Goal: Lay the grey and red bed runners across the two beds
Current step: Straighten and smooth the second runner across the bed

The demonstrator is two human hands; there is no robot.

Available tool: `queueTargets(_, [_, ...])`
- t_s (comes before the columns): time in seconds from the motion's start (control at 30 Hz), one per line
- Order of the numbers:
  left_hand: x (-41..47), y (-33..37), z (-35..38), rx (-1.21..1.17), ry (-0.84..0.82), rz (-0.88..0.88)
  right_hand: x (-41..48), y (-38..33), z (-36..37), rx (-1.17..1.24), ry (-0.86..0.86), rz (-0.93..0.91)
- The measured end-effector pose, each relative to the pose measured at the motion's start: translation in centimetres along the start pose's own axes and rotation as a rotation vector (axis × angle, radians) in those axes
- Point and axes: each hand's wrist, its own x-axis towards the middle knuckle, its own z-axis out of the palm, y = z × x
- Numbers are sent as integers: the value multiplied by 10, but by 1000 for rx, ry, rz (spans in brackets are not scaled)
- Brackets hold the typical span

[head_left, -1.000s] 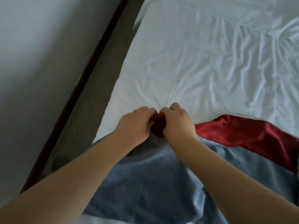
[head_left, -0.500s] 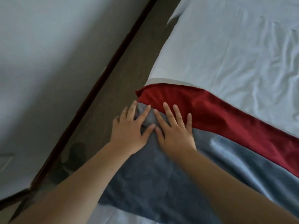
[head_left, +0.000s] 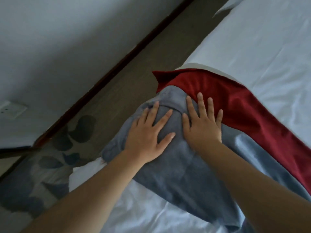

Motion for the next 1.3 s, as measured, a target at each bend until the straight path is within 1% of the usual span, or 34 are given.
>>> queueTargets(0.07, [-27,-3,0,21,-10,8,-9,-13,2,-38,-27,-54])
queueTargets(0.17, [-72,-6,0,49,-12,10,-44,-41,12,-126,-79,-284])
queueTargets(0.27, [-121,-10,0,55,-8,30,-87,-55,24,-48,-107,-461])
queueTargets(0.37, [-163,-22,1,86,-13,77,-131,-45,38,63,-61,-598])
queueTargets(0.5, [-166,-25,-3,64,6,86,-189,-16,65,134,-12,-612])
queueTargets(0.6, [-142,-14,-11,31,47,72,-197,-8,73,224,157,-548])
queueTargets(0.7, [-120,-18,-24,-29,127,81,-187,-25,63,242,302,-442])
queueTargets(0.77, [-113,-28,-35,-69,149,85,-183,-39,52,279,323,-393])
queueTargets(0.83, [-114,-41,-46,-79,154,123,-187,-50,37,344,322,-434])
queueTargets(0.9, [-122,-57,-51,-28,208,235,-205,-56,28,373,307,-500])
queueTargets(0.93, [-128,-66,-52,15,195,283,-215,-59,28,369,298,-539])
queueTargets(0.97, [-134,-74,-52,56,124,298,-226,-62,30,347,286,-570])
queueTargets(1.03, [-149,-88,-47,110,-116,245,-242,-69,42,242,248,-600])
queueTargets(1.07, [-155,-95,-44,97,-198,215,-246,-73,48,175,225,-610])
queueTargets(1.13, [-157,-105,-40,69,-226,228,-246,-81,55,80,178,-613])
queueTargets(1.23, [-145,-116,-43,62,-269,269,-243,-86,66,50,58,-578])
queueTargets(1.3, [-142,-122,-46,-6,-370,268,-244,-84,69,62,-36,-593])
